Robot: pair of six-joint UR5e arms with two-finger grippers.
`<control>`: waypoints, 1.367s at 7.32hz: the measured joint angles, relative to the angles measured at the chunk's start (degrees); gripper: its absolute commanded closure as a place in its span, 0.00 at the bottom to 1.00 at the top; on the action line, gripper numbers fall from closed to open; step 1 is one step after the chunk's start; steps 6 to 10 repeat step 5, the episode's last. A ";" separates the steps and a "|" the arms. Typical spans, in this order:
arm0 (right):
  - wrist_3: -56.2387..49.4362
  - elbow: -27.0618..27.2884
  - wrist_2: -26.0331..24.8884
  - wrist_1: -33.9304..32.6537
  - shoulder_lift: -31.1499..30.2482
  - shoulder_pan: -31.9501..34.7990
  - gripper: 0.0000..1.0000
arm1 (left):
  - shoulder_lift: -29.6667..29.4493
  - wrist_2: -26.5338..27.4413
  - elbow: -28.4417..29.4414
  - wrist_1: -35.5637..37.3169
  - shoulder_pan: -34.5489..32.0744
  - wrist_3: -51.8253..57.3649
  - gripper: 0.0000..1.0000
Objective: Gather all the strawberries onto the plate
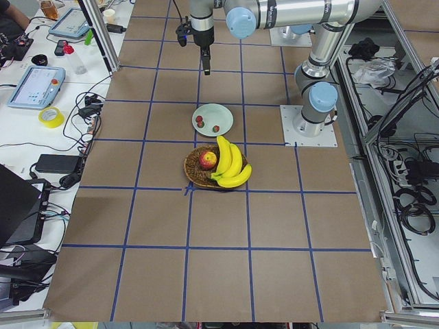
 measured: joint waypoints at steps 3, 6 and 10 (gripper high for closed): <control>0.00 0.00 0.05 0.06 0.00 0.02 0.00 | 4.00 0.07 -1.21 -0.23 -7.97 -2.71 0.00; 0.00 0.00 0.05 0.09 0.00 0.00 0.00 | 5.35 -0.17 -1.51 -0.26 -10.84 -3.60 0.00; 0.00 0.00 0.05 0.09 0.00 0.00 0.00 | 5.35 -0.17 -1.51 -0.26 -10.84 -3.60 0.00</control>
